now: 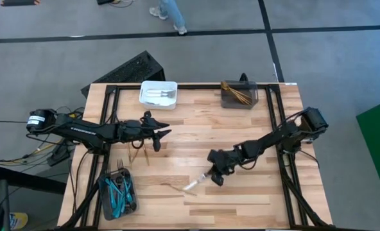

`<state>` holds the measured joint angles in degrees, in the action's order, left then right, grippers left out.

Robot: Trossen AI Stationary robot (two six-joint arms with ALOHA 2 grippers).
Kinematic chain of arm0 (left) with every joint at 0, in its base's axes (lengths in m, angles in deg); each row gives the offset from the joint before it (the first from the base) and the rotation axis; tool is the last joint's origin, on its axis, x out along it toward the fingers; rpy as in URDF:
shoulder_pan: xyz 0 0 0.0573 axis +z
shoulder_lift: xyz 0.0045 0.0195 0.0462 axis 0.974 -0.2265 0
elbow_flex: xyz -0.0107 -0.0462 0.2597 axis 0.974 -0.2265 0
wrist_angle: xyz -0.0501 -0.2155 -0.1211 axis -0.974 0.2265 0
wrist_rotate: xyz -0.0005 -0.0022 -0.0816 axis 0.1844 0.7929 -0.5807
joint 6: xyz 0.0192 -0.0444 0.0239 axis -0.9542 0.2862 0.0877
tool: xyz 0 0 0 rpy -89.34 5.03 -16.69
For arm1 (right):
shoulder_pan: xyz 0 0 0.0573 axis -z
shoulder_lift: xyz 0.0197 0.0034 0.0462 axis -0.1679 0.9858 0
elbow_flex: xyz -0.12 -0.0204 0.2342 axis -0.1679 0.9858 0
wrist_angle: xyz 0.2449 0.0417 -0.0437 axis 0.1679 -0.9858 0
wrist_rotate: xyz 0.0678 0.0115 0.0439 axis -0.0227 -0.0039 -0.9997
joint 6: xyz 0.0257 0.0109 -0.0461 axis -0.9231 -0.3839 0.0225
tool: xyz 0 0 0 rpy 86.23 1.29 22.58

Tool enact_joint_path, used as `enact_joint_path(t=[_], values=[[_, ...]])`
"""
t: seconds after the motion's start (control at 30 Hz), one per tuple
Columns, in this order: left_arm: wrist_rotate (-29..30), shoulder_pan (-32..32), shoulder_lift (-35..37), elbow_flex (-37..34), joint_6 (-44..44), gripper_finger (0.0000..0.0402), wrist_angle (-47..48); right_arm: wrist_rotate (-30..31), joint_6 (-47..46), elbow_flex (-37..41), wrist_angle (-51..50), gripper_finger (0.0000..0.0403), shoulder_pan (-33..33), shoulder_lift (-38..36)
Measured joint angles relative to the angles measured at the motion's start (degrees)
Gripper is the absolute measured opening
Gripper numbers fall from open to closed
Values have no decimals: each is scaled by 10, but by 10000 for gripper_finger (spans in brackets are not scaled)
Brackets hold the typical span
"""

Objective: Sort silverware by color (type)
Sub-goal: Put the white fork into the white bin

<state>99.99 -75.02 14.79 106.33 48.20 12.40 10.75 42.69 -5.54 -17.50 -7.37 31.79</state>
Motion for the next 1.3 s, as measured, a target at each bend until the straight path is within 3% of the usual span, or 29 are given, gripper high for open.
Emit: enact_joint_path(t=[0.17, 0.33, 0.5, 0.63, 0.8, 0.97, 1.13, 1.3], values=[[-81, 0, -8, 0, -25, 118, -65, 137, 104, 0, -21, 14, -6, -68], [-128, 0, -61, 2, -67, 118, -186, 294, 130, 0, -25, 14, -8, -115], [-123, -2, -157, 47, -121, 118, -237, 400, -1, 0, -25, 15, 18, -125], [-55, -12, -227, 105, -204, 118, -233, 432, -59, 0, -23, 16, 39, -125], [-7, -19, -289, 170, -329, 118, -197, 432, -62, 0, -4, 17, 48, -125], [80, -20, -321, 223, -369, 118, -134, 433, -49, 0, 14, 17, 49, -125], [88, -20, -349, 259, -406, 108, -53, 430, -47, 0, 18, 18, 49, -125], [86, -20, -355, 281, -381, 77, -2, 429, -31, 0, 41, 20, 49, -125]])
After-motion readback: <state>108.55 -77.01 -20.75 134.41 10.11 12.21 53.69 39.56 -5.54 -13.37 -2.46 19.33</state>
